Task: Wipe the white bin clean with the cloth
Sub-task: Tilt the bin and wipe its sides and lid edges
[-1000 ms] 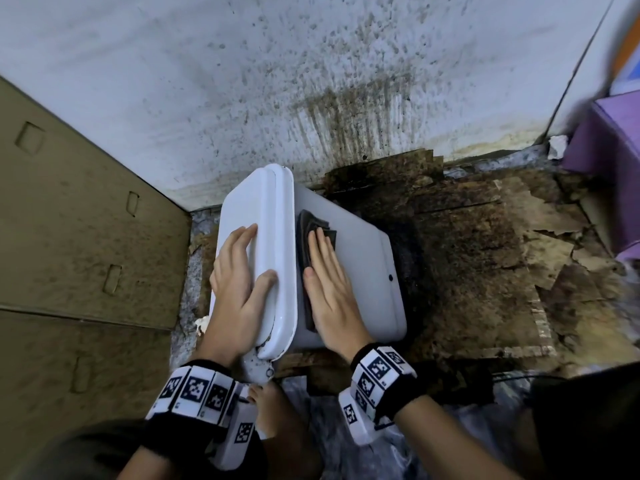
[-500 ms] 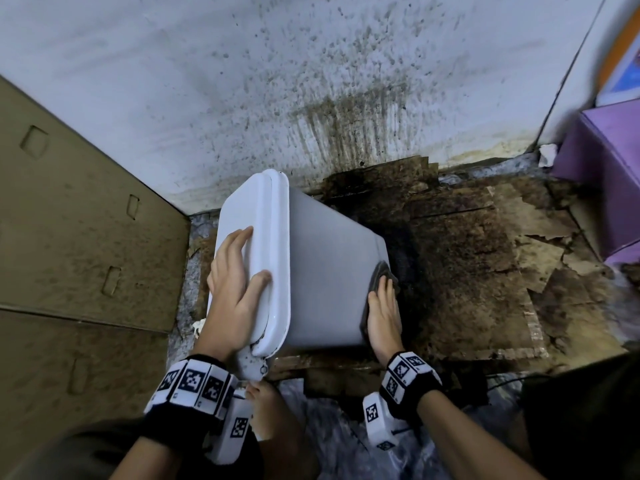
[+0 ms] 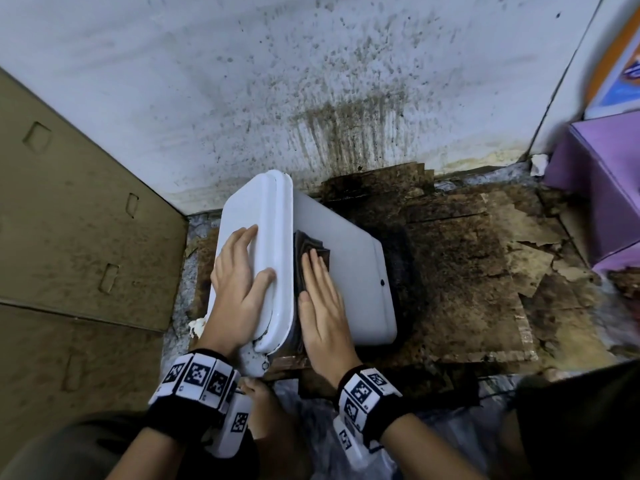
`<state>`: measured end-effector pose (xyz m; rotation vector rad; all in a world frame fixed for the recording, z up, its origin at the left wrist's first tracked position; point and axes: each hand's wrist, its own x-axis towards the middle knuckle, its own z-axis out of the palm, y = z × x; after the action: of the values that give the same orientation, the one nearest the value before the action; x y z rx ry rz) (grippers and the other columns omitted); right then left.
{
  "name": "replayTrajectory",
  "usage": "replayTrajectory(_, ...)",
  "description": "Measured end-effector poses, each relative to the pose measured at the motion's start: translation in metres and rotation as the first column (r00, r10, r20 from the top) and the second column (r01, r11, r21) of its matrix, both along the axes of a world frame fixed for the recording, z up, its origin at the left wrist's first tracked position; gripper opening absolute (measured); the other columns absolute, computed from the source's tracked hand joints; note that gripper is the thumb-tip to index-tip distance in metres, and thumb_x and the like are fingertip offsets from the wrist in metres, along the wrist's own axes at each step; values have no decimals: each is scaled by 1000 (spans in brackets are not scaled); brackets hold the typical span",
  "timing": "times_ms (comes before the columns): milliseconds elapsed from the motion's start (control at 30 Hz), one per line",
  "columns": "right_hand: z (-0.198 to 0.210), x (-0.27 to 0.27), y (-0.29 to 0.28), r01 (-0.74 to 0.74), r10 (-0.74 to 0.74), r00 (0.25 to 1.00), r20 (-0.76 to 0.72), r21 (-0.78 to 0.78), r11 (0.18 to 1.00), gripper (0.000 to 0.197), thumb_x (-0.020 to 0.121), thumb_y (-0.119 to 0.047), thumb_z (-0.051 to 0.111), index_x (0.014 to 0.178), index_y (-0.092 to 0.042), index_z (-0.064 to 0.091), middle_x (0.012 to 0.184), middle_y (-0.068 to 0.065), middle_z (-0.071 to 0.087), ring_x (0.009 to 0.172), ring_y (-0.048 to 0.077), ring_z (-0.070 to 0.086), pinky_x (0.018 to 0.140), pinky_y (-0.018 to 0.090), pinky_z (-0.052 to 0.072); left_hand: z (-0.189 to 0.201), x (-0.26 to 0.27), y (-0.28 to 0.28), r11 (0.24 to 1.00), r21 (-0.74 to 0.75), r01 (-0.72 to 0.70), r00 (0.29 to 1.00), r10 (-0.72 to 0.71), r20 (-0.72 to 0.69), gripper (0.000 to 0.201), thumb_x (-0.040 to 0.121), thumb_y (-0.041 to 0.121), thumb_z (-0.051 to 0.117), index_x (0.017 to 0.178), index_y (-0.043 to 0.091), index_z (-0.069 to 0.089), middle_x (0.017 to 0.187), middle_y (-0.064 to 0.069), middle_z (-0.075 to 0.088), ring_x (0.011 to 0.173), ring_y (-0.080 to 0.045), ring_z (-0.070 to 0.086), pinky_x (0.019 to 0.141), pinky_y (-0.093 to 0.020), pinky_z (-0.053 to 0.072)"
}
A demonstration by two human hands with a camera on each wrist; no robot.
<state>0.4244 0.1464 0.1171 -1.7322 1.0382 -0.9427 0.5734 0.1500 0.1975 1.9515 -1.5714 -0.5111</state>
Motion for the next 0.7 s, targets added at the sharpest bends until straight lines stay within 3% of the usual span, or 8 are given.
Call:
replayTrajectory(167,-55,-24,-13,13,-12,1000,-22,35,999,54,108,-34,19,161,-23,14,169,-11,8,156,6,6,125,25,6,1,3,3,1000,-9,-15,1000,15,-12,72,91,53,37,157,26,28,160,5,26,152,-14,18,124,-54,15)
replayTrajectory(267,-99,-46,-19,109,-101,994,-53,189,976,51,108,-30,22,158,-27,11,168,-11,4,155,5,3,127,29,4,1,2,3,1000,-11,-9,1000,9,-21,71,91,53,38,157,27,28,160,7,25,152,-11,16,124,-53,14)
replayTrajectory(367,-126,-58,-20,231,-226,972,-59,373,899,47,110,-21,27,153,-29,11,163,-11,6,157,15,5,127,32,2,2,-3,1,1000,-11,-1,999,1,-45,69,91,53,41,156,30,29,159,10,25,152,-11,16,125,-52,14)
replayTrajectory(533,-111,-43,-24,317,-346,937,-40,511,799,52,110,-19,31,160,-13,17,169,2,10,156,14,6,123,22,-2,0,-2,-1,1000,-8,-7,998,7,-59,69,91,53,42,155,31,29,158,11,26,152,-16,19,124,-57,16)
replayTrajectory(700,-72,-20,-18,319,-357,934,13,419,850,60,100,-38,26,158,-24,24,167,-6,17,155,7,11,126,30,4,2,-1,-1,1000,-16,7,997,-8,-71,68,92,53,45,156,33,30,160,10,25,153,-13,17,124,-56,16)
